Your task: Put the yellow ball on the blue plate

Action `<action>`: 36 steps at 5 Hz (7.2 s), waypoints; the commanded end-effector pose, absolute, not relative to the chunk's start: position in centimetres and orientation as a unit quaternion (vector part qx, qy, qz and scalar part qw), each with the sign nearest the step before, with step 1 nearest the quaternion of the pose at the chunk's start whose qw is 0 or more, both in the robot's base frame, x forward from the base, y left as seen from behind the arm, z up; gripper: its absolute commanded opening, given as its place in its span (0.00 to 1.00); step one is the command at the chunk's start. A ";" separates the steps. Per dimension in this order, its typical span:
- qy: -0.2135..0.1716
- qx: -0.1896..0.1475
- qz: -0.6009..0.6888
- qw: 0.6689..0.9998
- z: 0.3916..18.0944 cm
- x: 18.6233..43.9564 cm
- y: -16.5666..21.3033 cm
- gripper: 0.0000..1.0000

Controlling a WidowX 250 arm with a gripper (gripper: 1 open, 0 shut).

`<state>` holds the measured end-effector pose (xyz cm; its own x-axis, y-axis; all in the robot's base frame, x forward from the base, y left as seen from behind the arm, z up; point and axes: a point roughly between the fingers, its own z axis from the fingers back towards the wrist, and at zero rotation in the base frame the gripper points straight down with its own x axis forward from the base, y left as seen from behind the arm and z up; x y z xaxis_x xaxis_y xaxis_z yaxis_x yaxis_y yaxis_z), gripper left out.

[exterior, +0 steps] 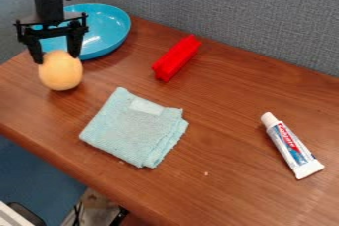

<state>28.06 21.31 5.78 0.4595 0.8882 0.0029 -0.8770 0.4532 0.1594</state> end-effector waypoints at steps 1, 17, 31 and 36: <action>0.036 0.068 0.530 0.844 6.5 27.5 22.6 1.00; 0.121 -0.007 0.519 0.846 4.8 27.3 22.4 1.00; 0.148 -0.022 0.498 0.854 3.3 27.9 22.0 0.00; 0.157 -0.026 0.492 0.856 2.8 28.1 21.9 0.00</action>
<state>28.55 22.03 3.86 0.4735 0.8406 -0.2629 -0.8512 0.5135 0.1085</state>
